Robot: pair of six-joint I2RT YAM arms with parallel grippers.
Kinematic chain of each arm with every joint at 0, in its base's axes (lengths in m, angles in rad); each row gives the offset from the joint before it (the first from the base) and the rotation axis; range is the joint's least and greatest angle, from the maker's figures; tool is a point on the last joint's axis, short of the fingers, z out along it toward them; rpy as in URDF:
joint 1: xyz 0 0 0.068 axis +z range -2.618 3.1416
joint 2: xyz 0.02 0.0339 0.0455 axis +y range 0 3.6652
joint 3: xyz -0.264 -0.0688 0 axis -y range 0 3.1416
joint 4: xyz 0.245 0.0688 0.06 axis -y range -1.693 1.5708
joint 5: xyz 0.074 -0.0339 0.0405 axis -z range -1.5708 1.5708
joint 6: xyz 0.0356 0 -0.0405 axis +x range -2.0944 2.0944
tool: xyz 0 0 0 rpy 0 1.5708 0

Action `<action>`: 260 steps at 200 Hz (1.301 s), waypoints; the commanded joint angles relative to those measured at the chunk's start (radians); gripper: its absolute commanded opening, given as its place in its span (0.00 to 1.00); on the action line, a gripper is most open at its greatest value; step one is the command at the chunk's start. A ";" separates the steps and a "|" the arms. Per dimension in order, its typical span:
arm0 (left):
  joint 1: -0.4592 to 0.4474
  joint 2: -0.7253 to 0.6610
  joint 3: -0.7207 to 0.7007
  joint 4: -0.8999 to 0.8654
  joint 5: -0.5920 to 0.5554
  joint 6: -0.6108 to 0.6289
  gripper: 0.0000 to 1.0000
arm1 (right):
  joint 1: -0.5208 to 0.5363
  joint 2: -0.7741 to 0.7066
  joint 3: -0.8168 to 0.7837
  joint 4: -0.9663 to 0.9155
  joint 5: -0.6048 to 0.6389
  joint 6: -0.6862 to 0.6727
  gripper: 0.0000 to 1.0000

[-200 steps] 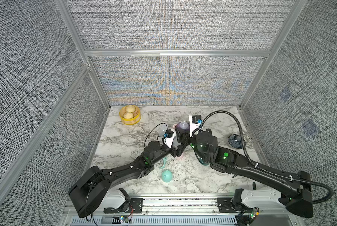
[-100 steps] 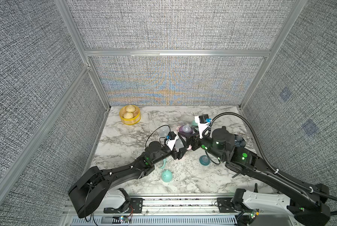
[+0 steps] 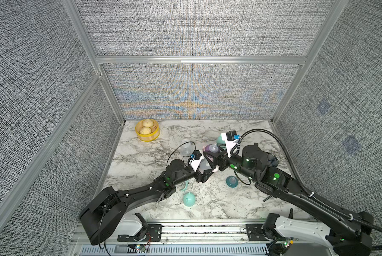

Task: Assemble the baby bottles
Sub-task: Screw the nipple onto the baby bottle.

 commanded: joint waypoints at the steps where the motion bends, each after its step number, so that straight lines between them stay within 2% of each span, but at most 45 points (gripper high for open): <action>1: -0.001 -0.001 0.003 0.065 0.032 0.007 0.00 | 0.002 0.019 -0.014 0.050 0.006 0.031 0.88; 59: -0.001 -0.005 -0.009 0.077 0.015 0.011 0.01 | 0.002 0.053 -0.005 0.019 0.067 0.053 0.86; 98: -0.001 0.002 -0.009 0.086 0.011 0.007 0.01 | 0.002 0.038 -0.022 0.006 0.115 0.073 0.78; 126: -0.001 -0.001 -0.017 0.102 0.005 0.004 0.01 | 0.002 0.033 -0.019 -0.016 0.129 0.076 0.76; 167: -0.002 -0.002 -0.015 0.100 0.001 0.001 0.02 | -0.002 0.040 -0.013 -0.012 0.081 0.076 0.57; 203: -0.002 -0.004 -0.017 0.096 -0.002 0.001 0.04 | -0.004 0.040 -0.010 -0.015 0.073 0.076 0.52; 228: -0.002 0.004 -0.015 0.096 -0.001 0.000 0.14 | -0.010 0.032 -0.008 -0.018 0.077 0.066 0.50; 260: -0.002 0.008 -0.017 0.099 -0.005 -0.003 0.63 | -0.018 0.025 0.004 -0.032 0.078 0.053 0.47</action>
